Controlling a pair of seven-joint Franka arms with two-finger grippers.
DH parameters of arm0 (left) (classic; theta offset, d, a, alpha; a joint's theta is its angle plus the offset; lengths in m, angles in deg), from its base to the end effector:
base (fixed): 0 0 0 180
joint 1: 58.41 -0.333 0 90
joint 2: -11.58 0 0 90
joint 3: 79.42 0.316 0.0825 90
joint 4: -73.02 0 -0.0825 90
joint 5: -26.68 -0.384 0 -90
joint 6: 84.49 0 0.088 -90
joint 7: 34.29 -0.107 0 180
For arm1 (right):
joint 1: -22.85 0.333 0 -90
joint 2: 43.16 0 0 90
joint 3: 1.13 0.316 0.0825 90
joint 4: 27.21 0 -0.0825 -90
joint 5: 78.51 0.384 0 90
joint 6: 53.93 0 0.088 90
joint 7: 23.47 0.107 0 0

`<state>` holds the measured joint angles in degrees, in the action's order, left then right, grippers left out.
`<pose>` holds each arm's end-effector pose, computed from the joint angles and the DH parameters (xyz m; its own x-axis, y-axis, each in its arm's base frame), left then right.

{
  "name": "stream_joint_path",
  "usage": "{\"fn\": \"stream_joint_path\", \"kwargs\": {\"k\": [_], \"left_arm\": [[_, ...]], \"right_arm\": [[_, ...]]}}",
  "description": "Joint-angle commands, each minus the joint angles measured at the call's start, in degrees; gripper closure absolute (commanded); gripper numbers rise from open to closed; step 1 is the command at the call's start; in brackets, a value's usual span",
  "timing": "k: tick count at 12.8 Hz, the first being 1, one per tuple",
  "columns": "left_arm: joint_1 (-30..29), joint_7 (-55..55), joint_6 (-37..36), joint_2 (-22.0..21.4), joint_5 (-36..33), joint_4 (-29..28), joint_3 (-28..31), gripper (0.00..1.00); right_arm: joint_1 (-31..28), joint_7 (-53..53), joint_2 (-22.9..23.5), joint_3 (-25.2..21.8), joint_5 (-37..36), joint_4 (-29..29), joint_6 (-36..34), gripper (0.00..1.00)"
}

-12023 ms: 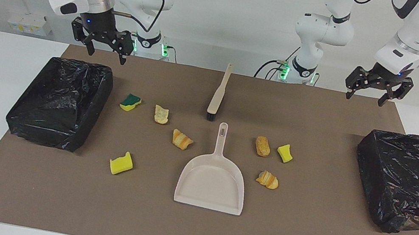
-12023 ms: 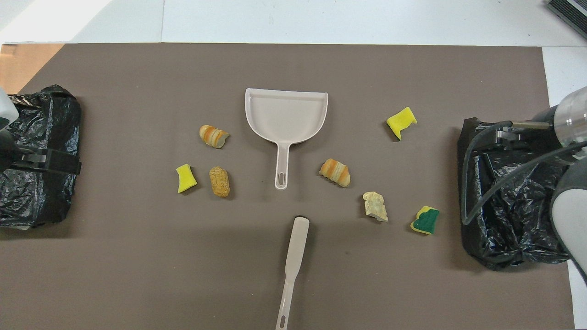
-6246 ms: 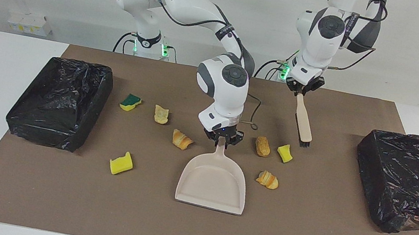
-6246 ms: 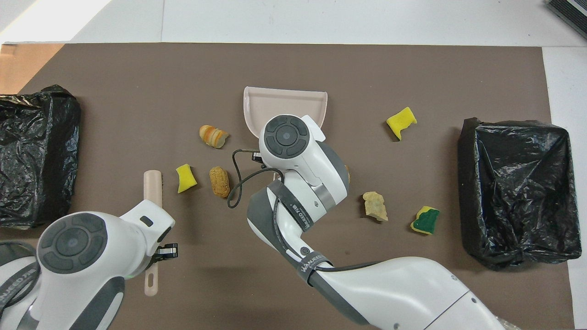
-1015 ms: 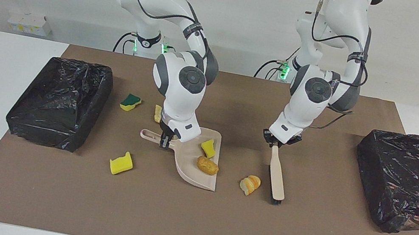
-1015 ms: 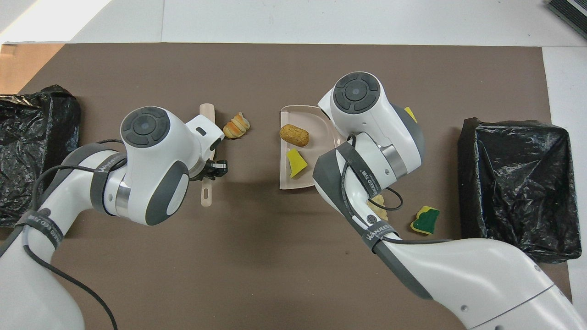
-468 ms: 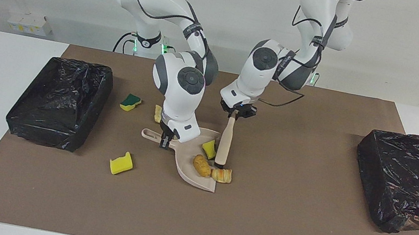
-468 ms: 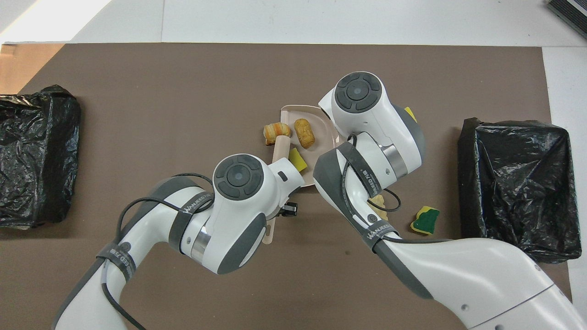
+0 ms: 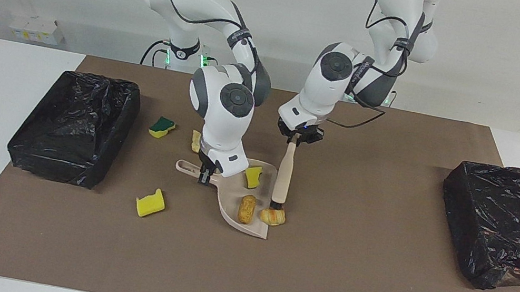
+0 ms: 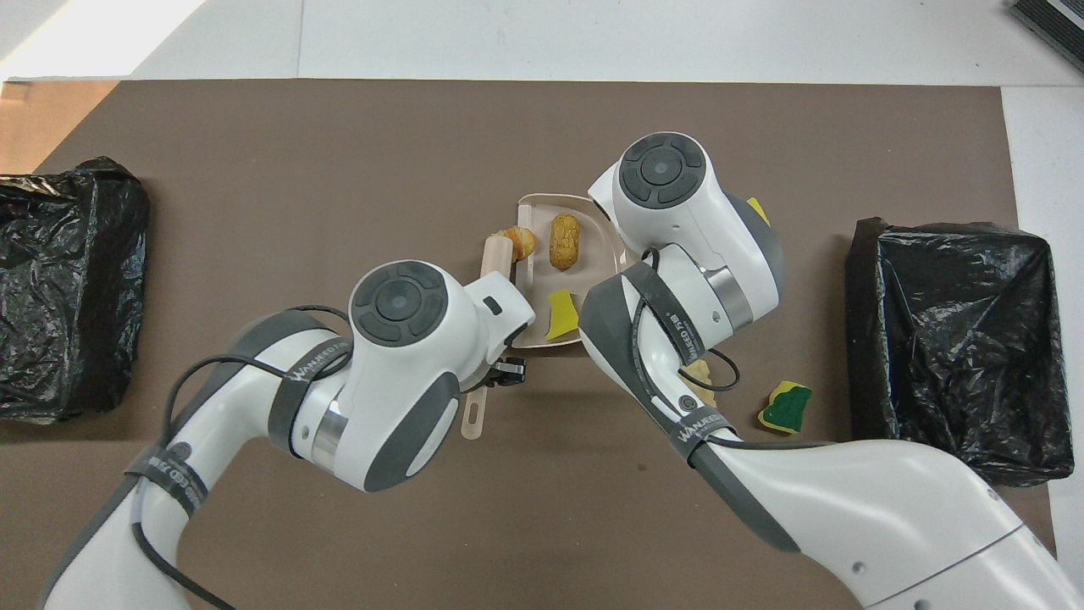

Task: Sweep and dump trash in bin
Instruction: 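Sweep bread and sponge pieces into the dustpan with the left gripper's brush, then carry the loaded dustpan with the right gripper over the trash bag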

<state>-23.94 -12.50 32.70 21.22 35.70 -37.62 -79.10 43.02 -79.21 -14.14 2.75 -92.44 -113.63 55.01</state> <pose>0.4833 -0.3384 0.3973 0.9840 -0.1441 -0.1044 -0.1334 -0.9857 0.1031 0.6342 0.2564 0.3646 0.0911 0.9713 -0.2199 0.9957 -0.0919 0.0067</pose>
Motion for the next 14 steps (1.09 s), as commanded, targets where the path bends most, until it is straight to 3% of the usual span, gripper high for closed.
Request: {"fn": "stream_joint_path", "kwargs": {"k": [1,4,10,14], "left_arm": [[-5.9,-3.8,0.7,-0.2,-0.3,-0.6,-0.2,1.00],[-5.9,-5.3,8.4,2.0,-0.1,-2.0,-0.4,1.00],[3.6,-4.3,6.2,0.8,0.9,-1.8,-0.9,1.00],[3.9,-3.0,3.8,0.9,1.4,2.7,-4.3,1.00]], "right_arm": [[-0.6,1.8,0.5,0.6,1.1,-1.7,2.4,1.00],[-1.6,1.6,-0.3,0.6,3.8,-1.9,2.2,1.00],[-4.5,1.2,-4.4,0.6,7.6,-6.5,5.0,1.00],[-4.3,-2.7,-4.4,0.6,6.6,-7.1,7.4,1.00]]}}
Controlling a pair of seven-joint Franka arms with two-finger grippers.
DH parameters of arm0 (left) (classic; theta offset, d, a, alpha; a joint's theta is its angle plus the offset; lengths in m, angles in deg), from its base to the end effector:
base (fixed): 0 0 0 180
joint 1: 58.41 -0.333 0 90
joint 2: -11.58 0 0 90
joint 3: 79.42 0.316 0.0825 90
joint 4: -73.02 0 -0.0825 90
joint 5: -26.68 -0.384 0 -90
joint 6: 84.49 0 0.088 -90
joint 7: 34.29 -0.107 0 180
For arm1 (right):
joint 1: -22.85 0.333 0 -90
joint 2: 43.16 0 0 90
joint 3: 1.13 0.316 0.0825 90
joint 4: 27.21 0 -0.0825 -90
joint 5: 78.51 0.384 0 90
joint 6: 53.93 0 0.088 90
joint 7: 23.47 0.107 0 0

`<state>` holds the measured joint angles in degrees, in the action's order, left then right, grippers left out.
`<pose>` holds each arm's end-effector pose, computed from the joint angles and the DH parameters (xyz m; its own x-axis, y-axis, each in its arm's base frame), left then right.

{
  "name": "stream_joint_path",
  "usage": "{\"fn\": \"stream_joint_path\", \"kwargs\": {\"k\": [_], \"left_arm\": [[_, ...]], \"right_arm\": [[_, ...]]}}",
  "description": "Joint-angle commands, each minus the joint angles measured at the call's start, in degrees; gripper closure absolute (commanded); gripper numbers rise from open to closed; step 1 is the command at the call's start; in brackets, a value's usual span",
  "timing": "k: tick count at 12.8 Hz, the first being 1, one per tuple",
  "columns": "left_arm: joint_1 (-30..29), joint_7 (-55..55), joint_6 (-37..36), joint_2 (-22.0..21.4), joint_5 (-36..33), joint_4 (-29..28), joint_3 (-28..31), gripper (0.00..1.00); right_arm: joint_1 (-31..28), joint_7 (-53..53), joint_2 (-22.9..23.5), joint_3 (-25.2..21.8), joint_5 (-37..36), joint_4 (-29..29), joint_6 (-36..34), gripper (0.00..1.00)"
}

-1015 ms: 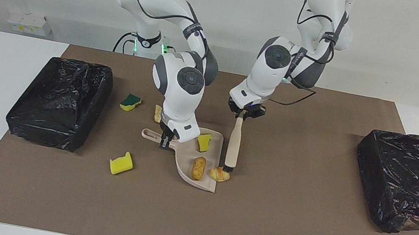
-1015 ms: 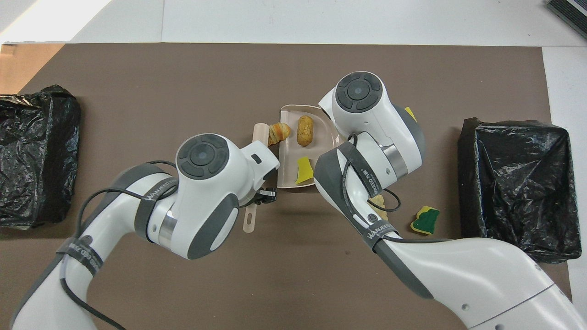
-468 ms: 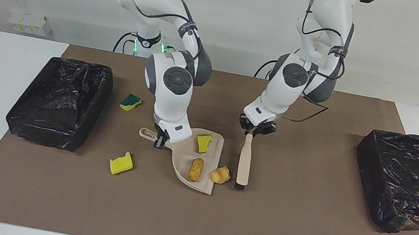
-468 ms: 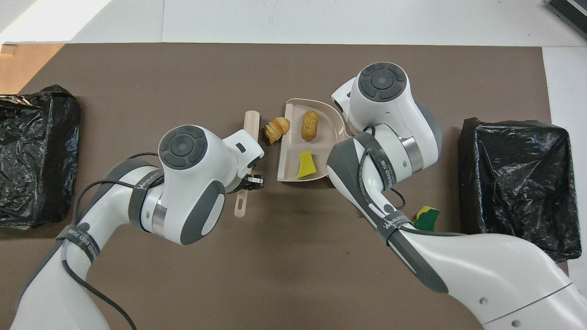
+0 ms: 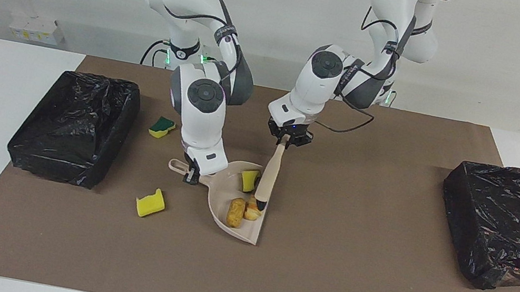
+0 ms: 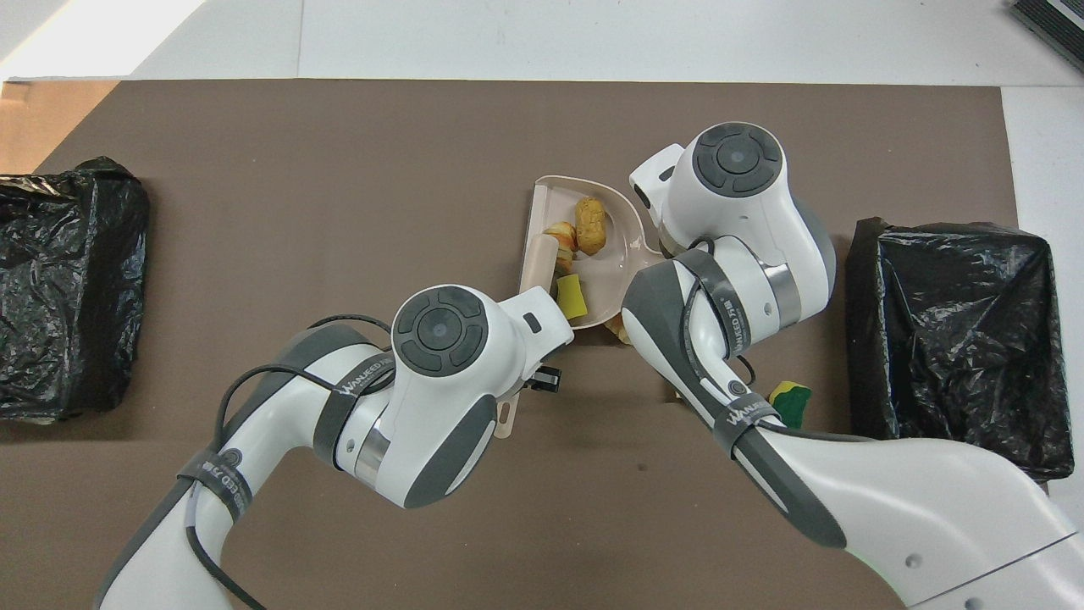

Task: Sweep and dump trash in bin
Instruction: 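Carry the loaded dustpan with the right gripper over the trash bag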

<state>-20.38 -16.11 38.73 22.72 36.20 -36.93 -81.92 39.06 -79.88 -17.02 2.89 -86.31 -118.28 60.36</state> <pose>0.4566 -0.3980 0.3965 0.9546 -0.2973 -0.0182 -0.2912 -0.9445 0.1519 0.6384 0.2201 0.3677 0.1788 0.9784 -0.1036 0.9838 -0.1791 0.0069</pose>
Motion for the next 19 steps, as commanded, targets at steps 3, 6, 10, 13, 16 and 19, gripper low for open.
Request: {"fn": "stream_joint_path", "kwargs": {"k": [3,6,10,13,16,19], "left_arm": [[-0.6,1.2,-6.3,-2.5,0.7,2.1,-1.5,1.00],[-4.7,1.2,-11.9,-5.9,0.2,1.8,0.7,1.00],[-8.2,13.9,-16.6,-9.6,0.2,0.4,0.7,1.00],[-5.2,16.7,-14.7,-16.1,0.2,-9.3,-0.1,1.00],[1.1,22.3,-6.6,-22.8,0.3,-20.4,-0.1,1.00],[9.0,29.2,0.6,-25.5,0.3,-27.8,-0.2,1.00]], "right_arm": [[-1.2,-1.7,-1.5,0.5,1.5,-2.1,1.7,1.00],[-3.6,-2.0,-3.7,0.5,1.7,-2.2,2.1,1.00],[-9.0,-6.7,-8.4,0.5,4.8,-3.7,1.3,1.00],[-15.2,-13.5,-14.8,0.5,6.1,-7.9,-1.1,1.00],[-22.2,-20.0,-19.8,0.5,6.3,-11.0,-4.2,1.00],[-31.0,-29.8,-21.2,0.5,7.9,-11.0,-7.1,1.00]]}}
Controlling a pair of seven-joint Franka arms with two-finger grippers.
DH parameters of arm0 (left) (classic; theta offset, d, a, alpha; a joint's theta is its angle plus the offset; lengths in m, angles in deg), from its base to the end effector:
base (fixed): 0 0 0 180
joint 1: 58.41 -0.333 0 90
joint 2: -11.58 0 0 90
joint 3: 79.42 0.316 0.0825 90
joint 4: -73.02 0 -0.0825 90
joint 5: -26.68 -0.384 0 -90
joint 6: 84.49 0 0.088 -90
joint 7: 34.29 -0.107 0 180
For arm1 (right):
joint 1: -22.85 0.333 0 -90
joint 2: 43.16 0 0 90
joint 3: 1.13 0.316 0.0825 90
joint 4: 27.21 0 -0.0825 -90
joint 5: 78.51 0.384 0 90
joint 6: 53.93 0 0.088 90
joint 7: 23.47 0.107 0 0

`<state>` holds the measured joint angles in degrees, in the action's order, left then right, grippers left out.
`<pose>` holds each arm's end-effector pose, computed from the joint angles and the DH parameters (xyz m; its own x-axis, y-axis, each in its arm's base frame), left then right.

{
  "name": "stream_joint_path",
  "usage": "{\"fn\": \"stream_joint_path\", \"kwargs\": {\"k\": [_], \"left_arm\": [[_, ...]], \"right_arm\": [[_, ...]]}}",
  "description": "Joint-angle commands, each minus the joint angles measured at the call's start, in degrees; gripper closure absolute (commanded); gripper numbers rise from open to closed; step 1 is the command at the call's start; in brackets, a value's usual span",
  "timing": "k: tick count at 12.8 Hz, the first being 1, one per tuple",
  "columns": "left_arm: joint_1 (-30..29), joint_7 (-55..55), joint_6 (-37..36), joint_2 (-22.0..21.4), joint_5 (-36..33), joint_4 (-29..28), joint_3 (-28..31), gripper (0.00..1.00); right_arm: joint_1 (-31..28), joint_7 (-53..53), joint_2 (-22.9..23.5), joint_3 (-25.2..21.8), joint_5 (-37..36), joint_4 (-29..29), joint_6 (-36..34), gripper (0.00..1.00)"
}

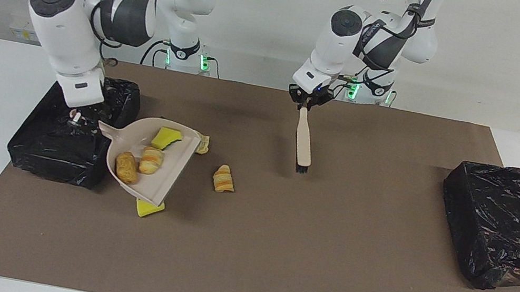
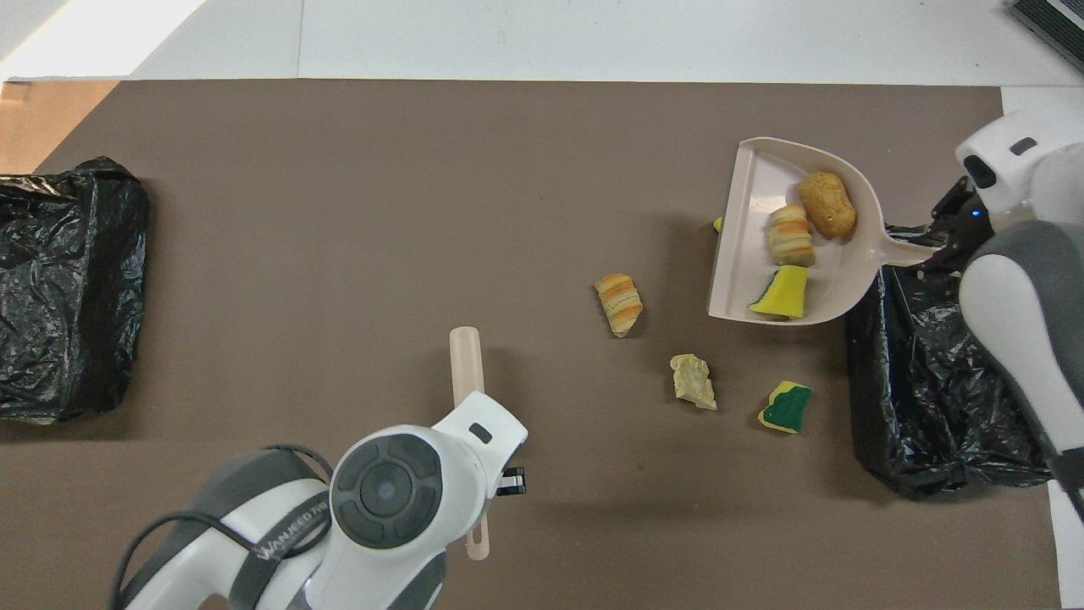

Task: Sweep and dump trash in bin
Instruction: 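Carry the loaded dustpan with the right gripper over the trash bag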

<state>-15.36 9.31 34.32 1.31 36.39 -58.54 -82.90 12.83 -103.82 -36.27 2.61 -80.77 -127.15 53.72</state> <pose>0.3233 -0.3543 0.4194 0.9914 0.0308 -0.1272 0.0390 -0.9972 0.0631 0.5966 -0.0702 0.4991 0.2639 0.9642 -0.0271 0.9645 -0.2634 0.0192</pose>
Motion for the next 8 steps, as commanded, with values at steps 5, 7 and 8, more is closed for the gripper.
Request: {"fn": "stream_joint_path", "kwargs": {"k": [5,7,8], "left_arm": [[13.2,13.0,14.6,-4.3,0.2,-13.4,0.7,1.00],[14.9,13.0,20.9,-3.6,0.2,-16.8,0.7,1.00],[14.7,13.0,21.0,-3.5,0.2,-16.8,0.7,1.00]], "right_arm": [[-15.3,-16.1,-3.8,0.3,-0.9,-3.2,-2.7,1.00],[-17.7,-17.3,-4.8,0.2,-4.5,-4.6,-1.8,1.00],[-18.4,-17.2,-4.8,0.2,-6.8,-4.6,-1.8,1.00]]}}
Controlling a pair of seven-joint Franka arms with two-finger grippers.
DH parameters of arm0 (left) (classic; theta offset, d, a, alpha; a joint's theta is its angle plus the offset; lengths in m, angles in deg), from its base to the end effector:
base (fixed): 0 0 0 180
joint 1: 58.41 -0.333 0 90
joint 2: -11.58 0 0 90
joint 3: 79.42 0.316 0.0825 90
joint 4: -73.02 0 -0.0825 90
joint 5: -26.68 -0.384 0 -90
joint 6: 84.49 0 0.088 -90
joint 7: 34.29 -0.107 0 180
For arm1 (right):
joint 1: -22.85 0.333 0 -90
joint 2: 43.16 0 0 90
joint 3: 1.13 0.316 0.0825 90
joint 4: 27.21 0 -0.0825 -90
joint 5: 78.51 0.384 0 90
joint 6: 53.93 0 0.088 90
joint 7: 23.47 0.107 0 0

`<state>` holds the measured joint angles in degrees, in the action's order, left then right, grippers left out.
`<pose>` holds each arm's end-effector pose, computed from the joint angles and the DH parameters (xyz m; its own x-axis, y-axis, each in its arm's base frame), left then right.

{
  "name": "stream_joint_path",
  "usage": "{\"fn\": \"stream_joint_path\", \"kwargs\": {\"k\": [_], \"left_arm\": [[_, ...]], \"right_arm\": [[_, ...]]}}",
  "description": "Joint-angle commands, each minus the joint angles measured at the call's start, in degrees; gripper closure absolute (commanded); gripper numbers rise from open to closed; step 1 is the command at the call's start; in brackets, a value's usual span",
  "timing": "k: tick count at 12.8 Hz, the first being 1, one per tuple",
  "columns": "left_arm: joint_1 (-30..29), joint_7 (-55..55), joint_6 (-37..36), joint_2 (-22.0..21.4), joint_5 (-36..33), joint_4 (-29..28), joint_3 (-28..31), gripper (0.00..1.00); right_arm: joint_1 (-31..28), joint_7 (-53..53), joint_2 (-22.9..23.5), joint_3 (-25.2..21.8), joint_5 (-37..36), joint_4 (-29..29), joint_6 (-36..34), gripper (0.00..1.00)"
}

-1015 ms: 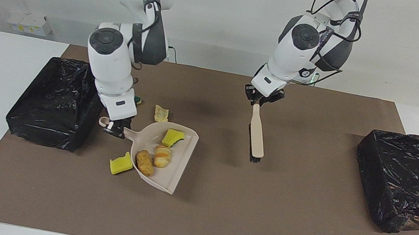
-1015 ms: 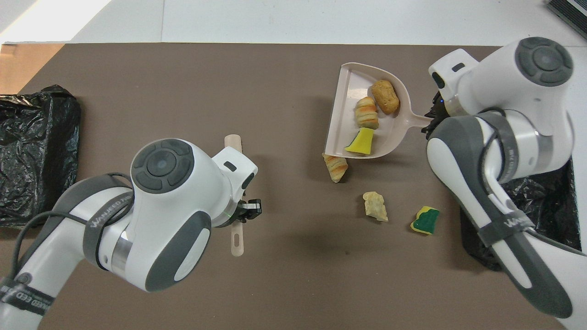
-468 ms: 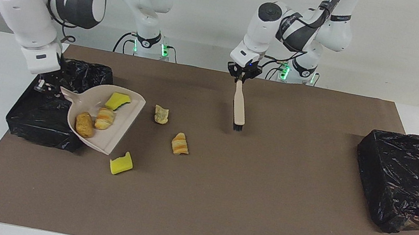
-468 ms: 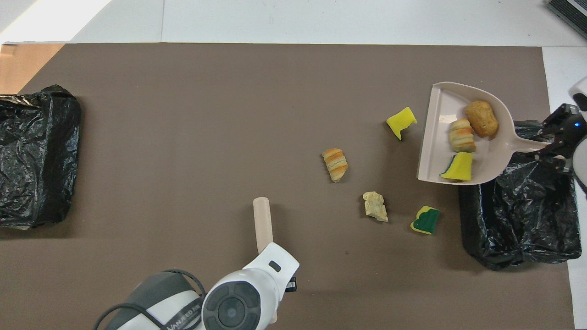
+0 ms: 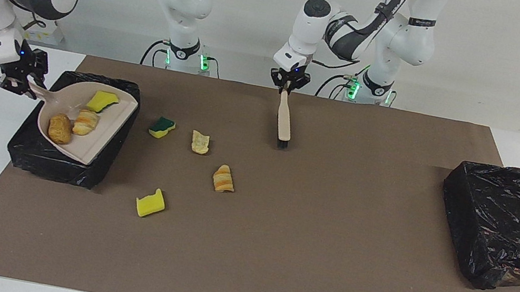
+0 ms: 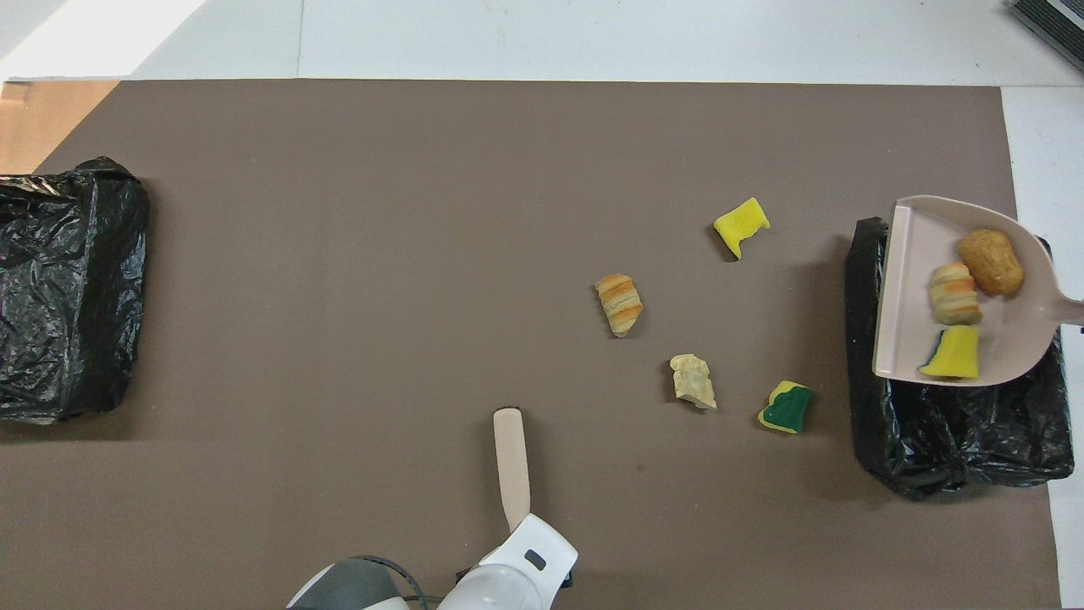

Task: Sweep and dump trash in bin
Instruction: 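Carry the loaded dustpan with the right gripper over the trash bag, then tilt the dustpan with the right gripper to dump pieces into the bag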

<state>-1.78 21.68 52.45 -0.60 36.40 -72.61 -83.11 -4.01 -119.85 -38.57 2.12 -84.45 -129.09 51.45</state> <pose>0.2188 -0.3862 0.3535 0.9973 0.0424 -0.0599 0.0486 -0.9932 0.1062 0.5326 -0.2428 0.5034 0.2665 0.9594 -0.0919 0.9623 -0.2703 -0.0305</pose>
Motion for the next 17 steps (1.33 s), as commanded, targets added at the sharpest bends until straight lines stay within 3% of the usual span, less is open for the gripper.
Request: {"fn": "stream_joint_path", "kwargs": {"k": [1,2,8,9,13,17], "left_arm": [[0.8,0.5,3.1,-1.3,0.2,-2.4,1.0,0.64],[0.5,0.5,2.5,-0.4,0.3,-1.6,1.1,0.01],[-13.4,-4.4,-5.1,4.4,-0.9,10.9,1.5,0.00],[-16.6,-8.3,-8.4,5.5,-4.3,14.5,1.5,0.00],[-26.5,-21.6,-19.3,12.5,-4.9,28.9,1.6,0.00],[-35.6,-35.8,-26.7,12.5,-4.9,36.6,1.7,0.00]], "right_arm": [[-1.7,-1.2,-2.5,0.7,-6.0,-2.6,0.4,1.00],[-1.7,-1.1,-2.5,0.7,-9.2,-2.6,0.4,1.00],[1.4,3.5,-2.7,1.0,-23.7,-3.0,0.0,1.00],[2.9,5.4,-3.6,1.0,-25.4,-3.8,-0.4,1.00],[5.8,14.6,-8.9,1.0,-32.6,-12.0,1.4,1.00],[10.2,21.3,-10.1,1.0,-39.4,-14.0,1.5,1.00]]}}
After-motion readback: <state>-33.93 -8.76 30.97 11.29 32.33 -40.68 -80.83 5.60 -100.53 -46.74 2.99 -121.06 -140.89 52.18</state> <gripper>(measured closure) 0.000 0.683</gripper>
